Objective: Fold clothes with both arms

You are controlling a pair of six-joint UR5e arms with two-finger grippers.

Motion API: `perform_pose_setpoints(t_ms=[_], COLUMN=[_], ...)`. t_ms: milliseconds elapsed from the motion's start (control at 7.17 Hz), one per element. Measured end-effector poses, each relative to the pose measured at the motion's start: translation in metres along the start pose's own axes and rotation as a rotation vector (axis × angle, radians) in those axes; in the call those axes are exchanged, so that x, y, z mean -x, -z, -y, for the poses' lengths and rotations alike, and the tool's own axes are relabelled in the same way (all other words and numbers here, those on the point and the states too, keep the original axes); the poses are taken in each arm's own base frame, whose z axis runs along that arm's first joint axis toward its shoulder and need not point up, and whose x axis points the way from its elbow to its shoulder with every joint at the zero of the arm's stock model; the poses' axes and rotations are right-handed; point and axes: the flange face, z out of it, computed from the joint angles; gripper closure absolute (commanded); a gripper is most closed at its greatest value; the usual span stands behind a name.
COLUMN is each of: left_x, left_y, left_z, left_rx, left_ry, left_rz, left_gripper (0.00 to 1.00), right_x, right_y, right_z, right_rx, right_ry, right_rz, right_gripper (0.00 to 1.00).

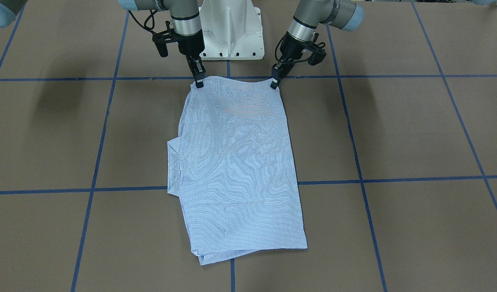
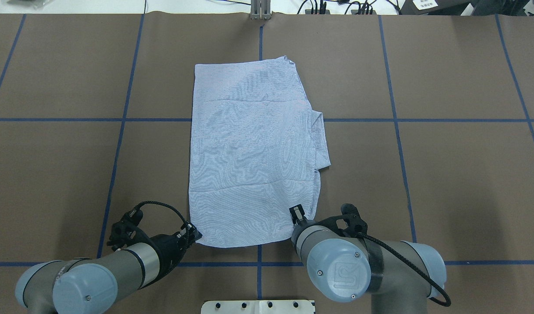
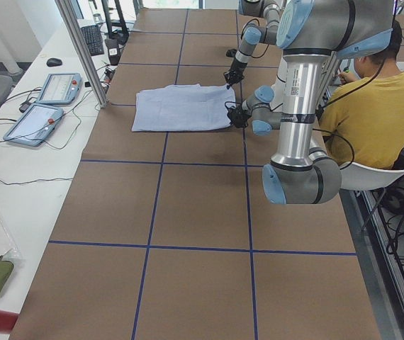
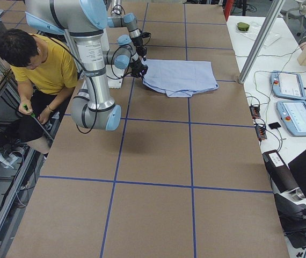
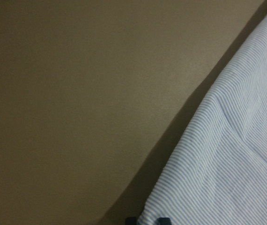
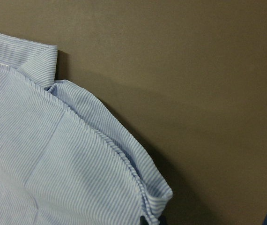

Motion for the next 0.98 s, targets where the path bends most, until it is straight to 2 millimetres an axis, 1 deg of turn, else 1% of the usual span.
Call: perform_pose_setpoints(t_ms=[140,279,419,558,698,837,977], left_x=[-0.012,-0.023,-0.029,-0.029,-0.031,-0.036,-0.043], left_y=[0.019,0.041,0.06,0.077,0.097,0.121,0.143], left_z=[-0.007,-0.017,-0.031,-0.047,-0.062,-0.071,-0.075], left_rx=[0.041,0.088,0.138,0.183,0.218,0.249,0.279], left_ry=[0.02,0.05,0.076,0.098,0.111,0.113,0.124], left_rz=[-0.005,-0.003,0.001,0.012,0.029,0.054,0.082], left_gripper=[1.0,1.0,1.0,1.0,1.0,1.0,1.0], right_x=[-0.007,-0.022,-0.041,-0.059,-0.072,-0.076,-0.074], right_y=[0.003,0.015,0.034,0.055,0.078,0.104,0.126], right_z=[0.002,0.002,-0.002,-0.008,-0.011,-0.008,-0.002], right_rx=[-0.002,0.0,0.002,0.007,0.01,0.013,0.022], right_ry=[0.005,0.021,0.046,0.072,0.096,0.11,0.112], right_rz=[0.002,0.005,-0.005,-0.028,-0.054,-0.073,-0.08], right_gripper=[1.0,1.0,1.0,1.0,1.0,1.0,1.0])
